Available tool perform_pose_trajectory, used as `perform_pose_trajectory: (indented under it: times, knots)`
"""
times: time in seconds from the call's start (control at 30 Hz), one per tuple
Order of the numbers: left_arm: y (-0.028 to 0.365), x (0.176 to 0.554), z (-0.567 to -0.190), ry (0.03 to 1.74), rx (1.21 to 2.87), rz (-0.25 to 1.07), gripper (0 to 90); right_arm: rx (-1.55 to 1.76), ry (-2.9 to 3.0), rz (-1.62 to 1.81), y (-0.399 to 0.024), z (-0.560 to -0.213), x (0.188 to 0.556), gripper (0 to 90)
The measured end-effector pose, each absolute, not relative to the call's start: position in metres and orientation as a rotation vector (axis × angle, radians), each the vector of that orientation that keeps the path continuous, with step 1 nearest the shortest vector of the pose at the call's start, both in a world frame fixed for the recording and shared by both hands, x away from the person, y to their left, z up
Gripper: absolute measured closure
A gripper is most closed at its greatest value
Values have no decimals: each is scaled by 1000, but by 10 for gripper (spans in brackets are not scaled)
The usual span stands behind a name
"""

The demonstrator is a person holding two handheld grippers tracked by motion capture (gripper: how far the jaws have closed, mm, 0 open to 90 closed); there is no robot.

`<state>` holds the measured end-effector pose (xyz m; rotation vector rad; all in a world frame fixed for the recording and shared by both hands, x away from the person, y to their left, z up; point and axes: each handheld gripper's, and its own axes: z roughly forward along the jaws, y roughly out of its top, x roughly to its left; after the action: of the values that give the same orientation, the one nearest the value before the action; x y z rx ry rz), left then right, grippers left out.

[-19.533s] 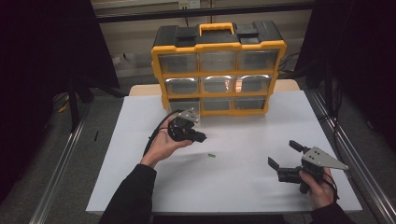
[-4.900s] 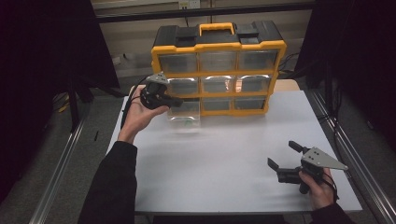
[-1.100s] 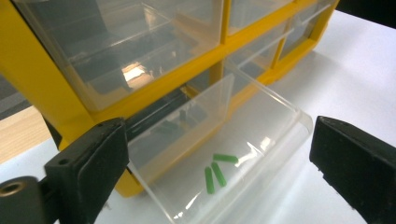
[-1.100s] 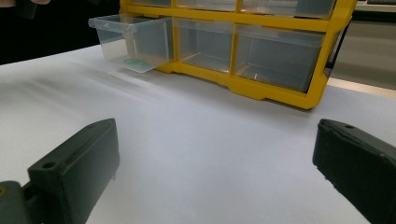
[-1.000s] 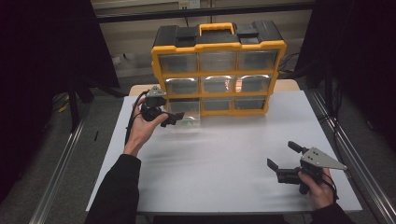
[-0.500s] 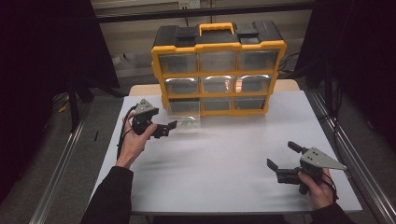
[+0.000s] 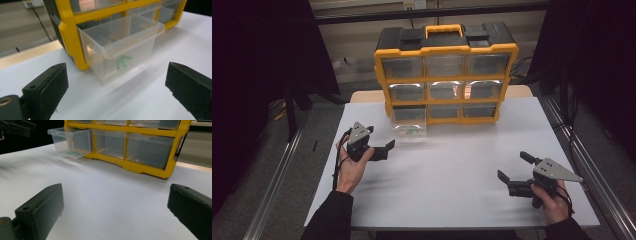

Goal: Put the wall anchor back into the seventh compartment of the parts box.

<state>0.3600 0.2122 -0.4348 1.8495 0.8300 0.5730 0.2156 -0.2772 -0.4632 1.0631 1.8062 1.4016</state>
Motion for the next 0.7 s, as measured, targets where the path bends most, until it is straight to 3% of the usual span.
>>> perform_pose_trajectory:
  times: [0.7]
  knots:
    - [229,309,-450,797,1808,585,48,1066,1797,1414,-276,-462,215,4]
